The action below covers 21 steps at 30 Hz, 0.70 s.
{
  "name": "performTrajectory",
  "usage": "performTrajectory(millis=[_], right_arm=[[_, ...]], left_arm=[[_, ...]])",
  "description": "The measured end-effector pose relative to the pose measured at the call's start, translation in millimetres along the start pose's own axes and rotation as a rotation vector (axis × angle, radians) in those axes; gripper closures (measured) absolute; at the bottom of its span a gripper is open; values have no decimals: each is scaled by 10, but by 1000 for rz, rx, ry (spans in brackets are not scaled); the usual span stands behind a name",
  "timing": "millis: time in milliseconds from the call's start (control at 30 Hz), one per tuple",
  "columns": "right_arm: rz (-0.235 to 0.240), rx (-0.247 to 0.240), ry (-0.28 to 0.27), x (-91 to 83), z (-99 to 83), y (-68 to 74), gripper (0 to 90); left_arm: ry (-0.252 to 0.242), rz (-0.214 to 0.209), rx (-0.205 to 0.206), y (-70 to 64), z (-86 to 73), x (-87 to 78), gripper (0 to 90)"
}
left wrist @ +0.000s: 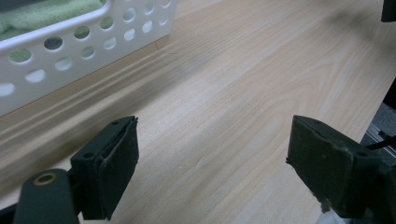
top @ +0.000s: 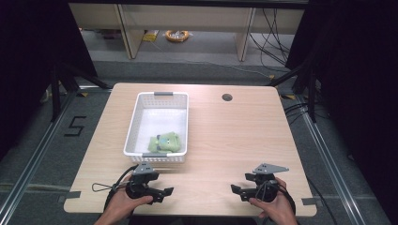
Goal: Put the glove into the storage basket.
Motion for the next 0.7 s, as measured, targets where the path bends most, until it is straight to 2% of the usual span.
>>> performTrajectory(millis=[33,67,100,133,167,200,267,300,333,367,400,433,500,533,567,667,700], right_arm=[[-1,-27,3,-4,-16,-18,203],[-9,-14,11,-2,-49,-7,196],[-35,-26,20,-22,-72,-26,191],[-35,-13,21,-24,-99,-9,191],[-17,-33,20,-18,-113,-21,191],[-31,-36,22,-31,-134,-29,191],[-21,-30,23,-40,-173,-19,192],[-30,-45,17,-49,-184,-29,191],[-51,-36,20,-67,-203,-28,189],[-36,-43,19,-64,-218,-28,187],[-53,-38,25,-77,-237,-35,187],[-49,-37,21,-78,-250,-35,187],[-50,-22,30,-90,-280,-23,186],[-63,-41,25,-98,-276,-53,186],[-63,-20,31,-100,-289,-38,186],[-65,-43,19,-101,-282,-66,184],[-54,20,25,-94,-305,-14,183]], left_arm=[[10,-4,9,0,-10,-1,161],[8,-3,23,1,-10,3,161],[16,-4,31,4,-18,0,161],[2,-3,15,-8,-10,15,161],[3,0,14,-10,-12,17,161],[6,-1,19,-9,-15,16,161],[7,0,18,-8,-16,15,161],[7,-1,20,-8,-17,16,161],[9,0,21,-8,-19,15,160],[9,-3,25,-10,-21,17,161],[22,-6,37,-4,-29,11,161],[27,-8,44,-3,-33,10,161],[8,-7,23,-24,-23,27,161],[7,-6,22,-26,-23,29,161],[9,0,23,-24,-25,29,161],[18,-7,35,-13,-32,24,161],[25,-8,44,-6,-37,17,161]])
Point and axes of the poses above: each handheld gripper's, and its own axes: x roughly forward along the jaws, z roughly out of its top, y roughly to its left, the point moved 7 cm from there along x, roughly forward along the jaws, and after that the axes turned 8 degrees about x, right-handed, at the moved point
